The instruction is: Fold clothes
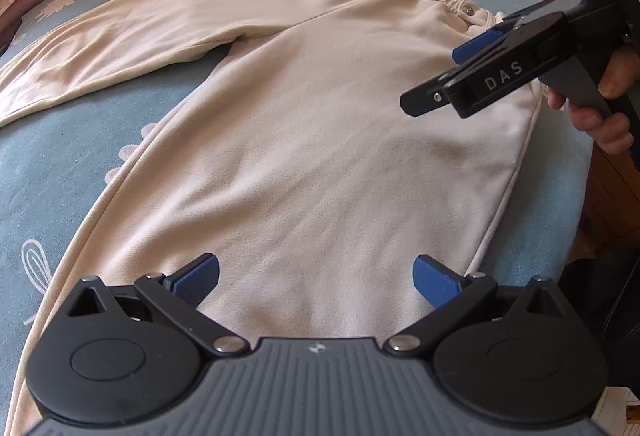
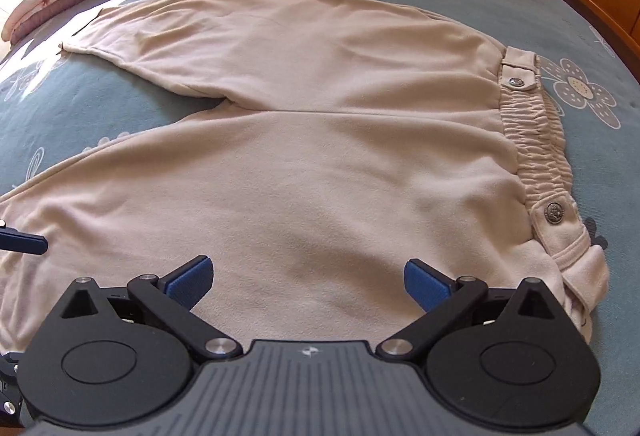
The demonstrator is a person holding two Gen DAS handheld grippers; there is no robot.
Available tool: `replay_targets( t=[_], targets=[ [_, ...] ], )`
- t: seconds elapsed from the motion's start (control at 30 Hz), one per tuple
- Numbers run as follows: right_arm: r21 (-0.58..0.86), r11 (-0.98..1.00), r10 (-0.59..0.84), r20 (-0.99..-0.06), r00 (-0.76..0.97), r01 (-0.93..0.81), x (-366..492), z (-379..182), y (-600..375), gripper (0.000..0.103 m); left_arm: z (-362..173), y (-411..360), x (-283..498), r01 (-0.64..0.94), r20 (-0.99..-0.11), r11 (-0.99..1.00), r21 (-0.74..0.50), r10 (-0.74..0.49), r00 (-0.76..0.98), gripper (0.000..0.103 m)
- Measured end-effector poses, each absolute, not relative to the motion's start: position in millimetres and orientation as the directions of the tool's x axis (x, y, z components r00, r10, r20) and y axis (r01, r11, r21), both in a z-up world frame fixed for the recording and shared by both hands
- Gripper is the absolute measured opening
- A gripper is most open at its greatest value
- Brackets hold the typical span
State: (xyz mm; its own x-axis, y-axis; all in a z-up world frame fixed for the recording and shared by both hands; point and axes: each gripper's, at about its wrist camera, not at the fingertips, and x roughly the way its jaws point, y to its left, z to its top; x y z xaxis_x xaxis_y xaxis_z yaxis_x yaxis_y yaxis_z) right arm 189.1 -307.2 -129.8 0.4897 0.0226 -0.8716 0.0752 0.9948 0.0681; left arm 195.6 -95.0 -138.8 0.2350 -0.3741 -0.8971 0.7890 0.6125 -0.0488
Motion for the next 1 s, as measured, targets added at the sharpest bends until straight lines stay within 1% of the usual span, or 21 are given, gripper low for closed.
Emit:
replay_targets(
  t=[0.13,0.23,0.37,0.47,0.53,0.6,0.67,0.73,0.8,0.83,0.9,1.0],
  targets=[
    [0.049,0.997,0.020,-0.894,0.447,0.053,188,-150,-291,0.103,-150,-90,195,0.772,-0.903,0.631,-0.078,-0.373,0.214,0.102],
    [0.023,0.998,-0.003,-0.888,0.459,0.050,185,-151,-285,0.103,-152,-74,187,0.759,-0.907,0.648,-0.071,-0.358,0.221,0.102],
    [0.023,0.998,-0.007,-0.889,0.457,0.061,186,-152,-285,0.103,-147,-48,181,0.709,-0.924,0.701,-0.084,-0.322,0.209,0.102],
    [0.014,0.997,-0.024,-0.891,0.454,0.079,187,-153,-283,0.103,-134,-42,188,0.697,-0.910,0.715,-0.048,-0.320,0.266,0.102],
    [0.008,0.995,-0.035,-0.897,0.441,0.095,190,-152,-282,0.103,-127,-42,204,0.699,-0.882,0.715,-0.011,-0.337,0.330,0.102],
    [0.000,0.993,-0.049,-0.907,0.419,0.115,195,-148,-281,0.103,-132,-39,219,0.681,-0.872,0.732,-0.012,-0.342,0.351,0.102],
    [-0.010,0.991,-0.071,-0.887,0.457,0.135,196,-137,-276,0.103,-138,-37,234,0.662,-0.861,0.749,-0.015,-0.346,0.372,0.102],
    [-0.024,0.996,-0.065,-0.869,0.490,0.091,202,-128,-264,0.103,-146,-31,246,0.637,-0.861,0.771,-0.024,-0.340,0.379,0.102],
    [-0.017,0.999,-0.037,-0.871,0.490,0.045,209,-126,-253,0.103,-153,-16,248,0.596,-0.868,0.802,-0.036,-0.321,0.379,0.102],
    [-0.014,1.000,-0.023,-0.872,0.490,0.022,213,-125,-247,0.103,-153,-7,244,0.590,-0.861,0.807,-0.032,-0.323,0.394,0.102],
    [-0.005,1.000,0.002,-0.875,0.484,-0.013,220,-126,-235,0.103,-152,5,239,0.580,-0.873,0.815,-0.012,-0.291,0.391,0.102],
    [0.019,0.999,0.038,-0.894,0.446,-0.048,227,-133,-220,0.103,-141,27,239,0.542,-0.883,0.838,-0.063,-0.299,0.360,0.102]
  ],
)
